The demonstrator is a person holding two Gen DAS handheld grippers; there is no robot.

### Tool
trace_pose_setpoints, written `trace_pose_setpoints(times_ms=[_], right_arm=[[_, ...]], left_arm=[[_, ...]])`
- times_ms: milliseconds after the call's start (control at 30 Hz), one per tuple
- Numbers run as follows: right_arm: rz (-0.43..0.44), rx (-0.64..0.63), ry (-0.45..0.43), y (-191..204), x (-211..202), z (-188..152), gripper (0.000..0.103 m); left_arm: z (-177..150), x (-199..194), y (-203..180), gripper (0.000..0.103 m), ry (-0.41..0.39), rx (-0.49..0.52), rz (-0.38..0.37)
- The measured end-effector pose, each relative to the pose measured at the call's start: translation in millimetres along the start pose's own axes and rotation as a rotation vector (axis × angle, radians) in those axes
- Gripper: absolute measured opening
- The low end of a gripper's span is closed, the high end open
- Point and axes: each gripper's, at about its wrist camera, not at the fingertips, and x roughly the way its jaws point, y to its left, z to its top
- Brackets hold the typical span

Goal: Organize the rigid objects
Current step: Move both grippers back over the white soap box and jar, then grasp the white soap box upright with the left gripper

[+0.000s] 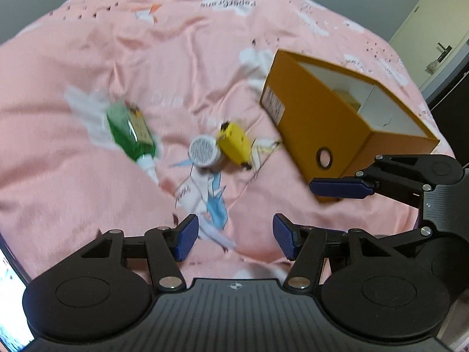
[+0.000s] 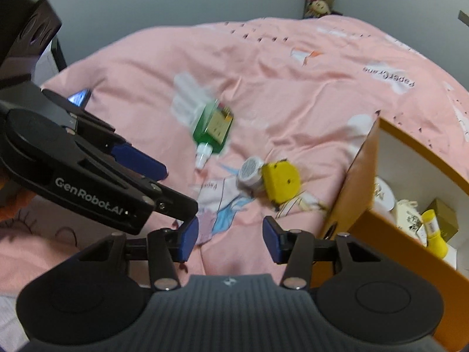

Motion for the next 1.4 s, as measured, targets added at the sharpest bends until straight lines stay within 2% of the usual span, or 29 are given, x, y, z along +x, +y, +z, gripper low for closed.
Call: trace_pose_setpoints(times_ms=[167, 267, 333, 500, 567, 667, 800, 867, 1000, 1133, 1400], right_arm=[[-0.018, -0.026, 0.036, 2, 7, -4, 0.048], [0.003, -0.009, 0.072, -1, 15, -7, 0.048], [0.029, 0.007, 0.087, -3, 20, -9, 0.048], [0.031, 0.015, 0.123, -3, 32, -12, 0.048], [0.030, 0.029, 0.134, -5, 36, -13, 0.048], [0.042, 0.052, 0.162, -9, 44, -15, 0.048], [0.042, 0.059, 0.172, -9, 48, -16, 0.049], [0.042, 0.058, 0.171, -8, 48, -16, 0.051], [0.044, 0.062, 0.169, -8, 48, -16, 0.056], [0.053, 0.061, 0.174, -8, 49, -15, 0.056], [0.054, 0.068, 0.188, -10, 52, -16, 0.056]], left_arm=[[-5, 14, 0, 0.068, 0.043, -0.010, 0.014], [-4, 23, -3, 0.067, 0.050, -0.007, 0.044], [-2, 30, -7, 0.065, 0.056, 0.017, 0.077], [-2, 56, -4, 0.059, 0.107, 0.051, 0.118], [-4, 60, -10, 0.058, 0.114, 0.087, 0.158], [-4, 64, -13, 0.057, 0.124, 0.113, 0.179], [-6, 65, -16, 0.043, 0.111, 0.134, 0.180], [-8, 61, -17, 0.041, 0.094, 0.135, 0.171], [-8, 53, -10, 0.033, 0.066, 0.083, 0.087], [-9, 52, -8, 0.032, 0.062, 0.069, 0.027], [-5, 70, -3, 0.032, 0.130, 0.045, 0.046]])
